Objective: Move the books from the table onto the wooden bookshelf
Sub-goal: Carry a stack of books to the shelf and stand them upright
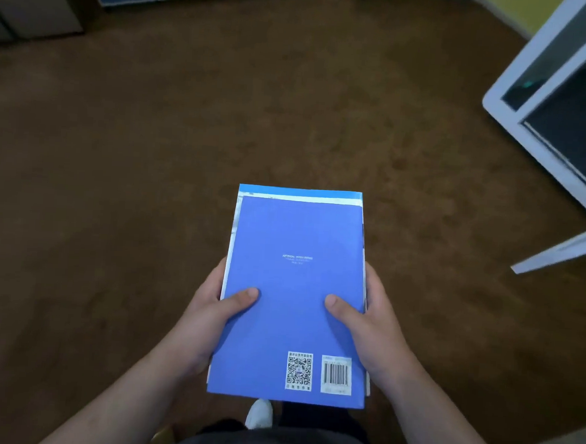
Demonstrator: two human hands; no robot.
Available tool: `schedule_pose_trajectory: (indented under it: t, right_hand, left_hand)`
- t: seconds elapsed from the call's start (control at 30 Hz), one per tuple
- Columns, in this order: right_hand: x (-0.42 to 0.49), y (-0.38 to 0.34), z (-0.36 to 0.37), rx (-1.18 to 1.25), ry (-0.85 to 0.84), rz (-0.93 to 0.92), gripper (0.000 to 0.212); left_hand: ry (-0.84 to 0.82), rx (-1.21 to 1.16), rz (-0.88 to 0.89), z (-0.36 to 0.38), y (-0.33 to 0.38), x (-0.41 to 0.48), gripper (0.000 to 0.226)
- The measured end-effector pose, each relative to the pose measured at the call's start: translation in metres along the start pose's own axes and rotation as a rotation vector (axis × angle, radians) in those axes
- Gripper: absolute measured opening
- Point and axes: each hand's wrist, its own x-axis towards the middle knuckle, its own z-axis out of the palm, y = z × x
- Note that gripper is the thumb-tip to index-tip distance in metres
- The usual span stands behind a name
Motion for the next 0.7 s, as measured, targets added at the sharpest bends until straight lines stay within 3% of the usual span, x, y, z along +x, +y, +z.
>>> schedule_pose_trajectory:
  t: [0.37,0.7]
  right_hand:
    - [0.178,-0.073,0.061,-0.215,-0.434,0.023,0.06]
    - [0.264,-0.104,0.182,-0.362,-0.764,0.107,0.059]
  left_hand:
    - [0.375,-0.17,0.142,-0.041,0.061,0.066,0.057]
    - [0.599,-0.39,0.273,-0.107,0.088,0.06,0.057]
